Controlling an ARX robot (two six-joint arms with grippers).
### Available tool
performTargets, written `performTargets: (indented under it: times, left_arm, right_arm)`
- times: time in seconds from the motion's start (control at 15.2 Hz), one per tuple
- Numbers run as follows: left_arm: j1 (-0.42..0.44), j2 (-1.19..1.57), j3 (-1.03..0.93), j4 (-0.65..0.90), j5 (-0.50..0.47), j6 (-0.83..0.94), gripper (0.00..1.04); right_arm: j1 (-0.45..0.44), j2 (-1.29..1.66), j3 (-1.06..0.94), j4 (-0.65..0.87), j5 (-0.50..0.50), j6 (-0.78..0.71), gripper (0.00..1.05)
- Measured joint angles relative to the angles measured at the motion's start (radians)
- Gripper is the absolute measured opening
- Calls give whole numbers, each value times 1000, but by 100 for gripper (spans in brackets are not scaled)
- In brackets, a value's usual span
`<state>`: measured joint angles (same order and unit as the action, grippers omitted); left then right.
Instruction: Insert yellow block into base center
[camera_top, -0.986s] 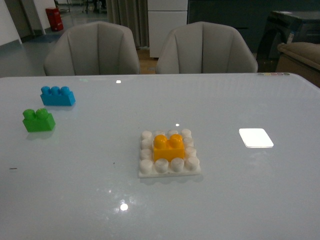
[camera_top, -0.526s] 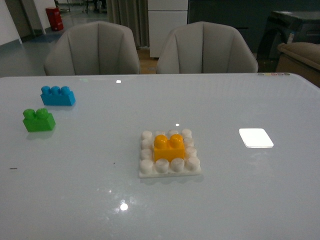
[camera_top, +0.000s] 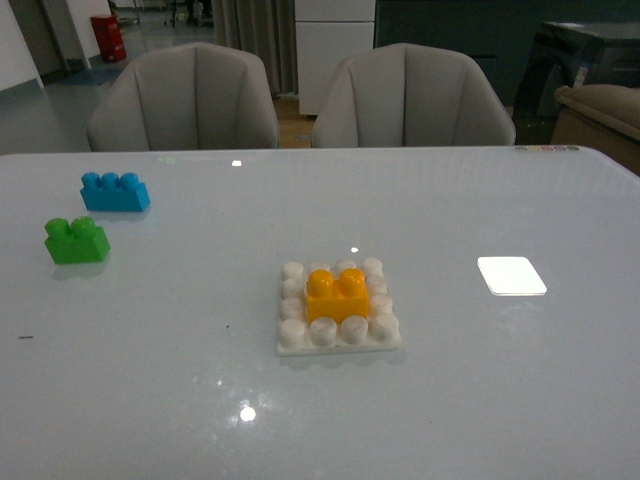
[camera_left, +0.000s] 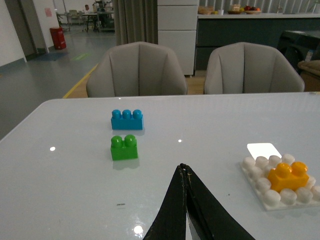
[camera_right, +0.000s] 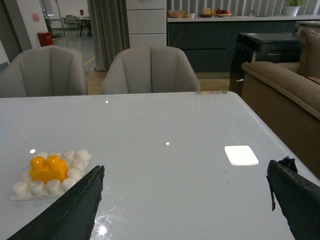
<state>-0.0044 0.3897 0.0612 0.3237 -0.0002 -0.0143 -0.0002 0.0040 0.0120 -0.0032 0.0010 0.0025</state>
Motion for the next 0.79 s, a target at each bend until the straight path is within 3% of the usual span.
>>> performTargets:
  times: [0.66, 0.79]
  left_arm:
    - [3, -214, -51, -148, 0, 0, 2]
    - [3, -368, -50, -338, 0, 0, 2]
  right_arm:
    - [0, 0, 0, 0, 0, 0, 98]
    - [0, 0, 0, 0, 0, 0, 98]
